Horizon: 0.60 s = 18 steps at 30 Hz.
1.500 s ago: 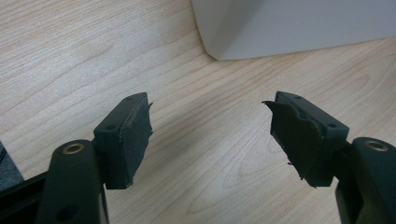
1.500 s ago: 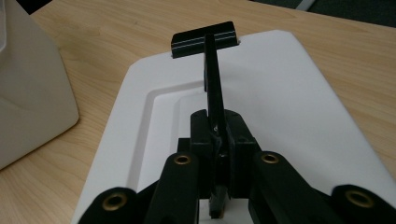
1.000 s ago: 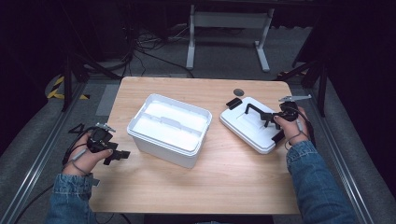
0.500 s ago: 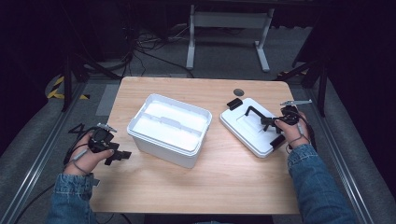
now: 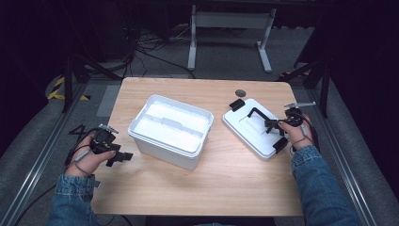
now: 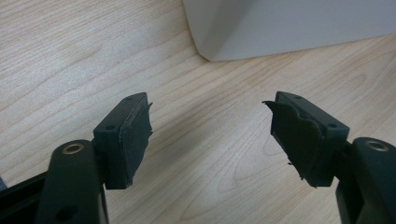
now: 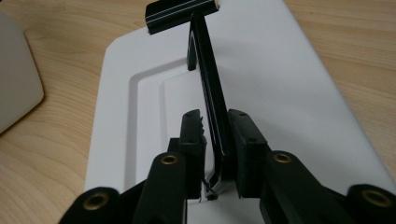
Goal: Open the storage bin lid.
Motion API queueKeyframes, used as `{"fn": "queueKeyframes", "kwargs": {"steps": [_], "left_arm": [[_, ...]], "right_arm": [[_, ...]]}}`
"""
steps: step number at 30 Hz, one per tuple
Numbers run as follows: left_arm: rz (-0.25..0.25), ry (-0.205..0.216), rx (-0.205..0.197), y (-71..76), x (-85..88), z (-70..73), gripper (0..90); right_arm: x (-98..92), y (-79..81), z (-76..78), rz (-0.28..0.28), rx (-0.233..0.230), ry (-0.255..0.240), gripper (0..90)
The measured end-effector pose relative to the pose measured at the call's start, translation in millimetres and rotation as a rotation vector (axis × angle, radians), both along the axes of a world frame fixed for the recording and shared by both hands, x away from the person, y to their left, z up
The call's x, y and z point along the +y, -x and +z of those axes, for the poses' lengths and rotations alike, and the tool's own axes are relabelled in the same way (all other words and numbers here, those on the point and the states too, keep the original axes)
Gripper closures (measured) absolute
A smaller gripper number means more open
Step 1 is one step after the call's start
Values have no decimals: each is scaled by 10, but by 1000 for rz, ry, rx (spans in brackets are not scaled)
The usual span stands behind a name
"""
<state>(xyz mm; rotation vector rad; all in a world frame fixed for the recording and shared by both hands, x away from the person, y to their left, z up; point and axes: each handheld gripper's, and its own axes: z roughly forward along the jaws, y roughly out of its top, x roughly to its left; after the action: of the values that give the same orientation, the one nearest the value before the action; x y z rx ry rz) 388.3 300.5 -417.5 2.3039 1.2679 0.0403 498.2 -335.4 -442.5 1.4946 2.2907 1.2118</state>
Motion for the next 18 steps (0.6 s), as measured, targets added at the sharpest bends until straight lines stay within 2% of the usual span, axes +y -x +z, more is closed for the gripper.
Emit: {"fn": "queueKeyframes", "kwargs": {"steps": [7, 18], "left_arm": [[0, 2, 4, -12, -10, 1, 295], [-10, 0, 5, -29, -38, -4, 295]], "right_arm": [[-13, 29, 65, -12, -40, 19, 619], [37, 192, 302, 18, -105, 13, 585]]}}
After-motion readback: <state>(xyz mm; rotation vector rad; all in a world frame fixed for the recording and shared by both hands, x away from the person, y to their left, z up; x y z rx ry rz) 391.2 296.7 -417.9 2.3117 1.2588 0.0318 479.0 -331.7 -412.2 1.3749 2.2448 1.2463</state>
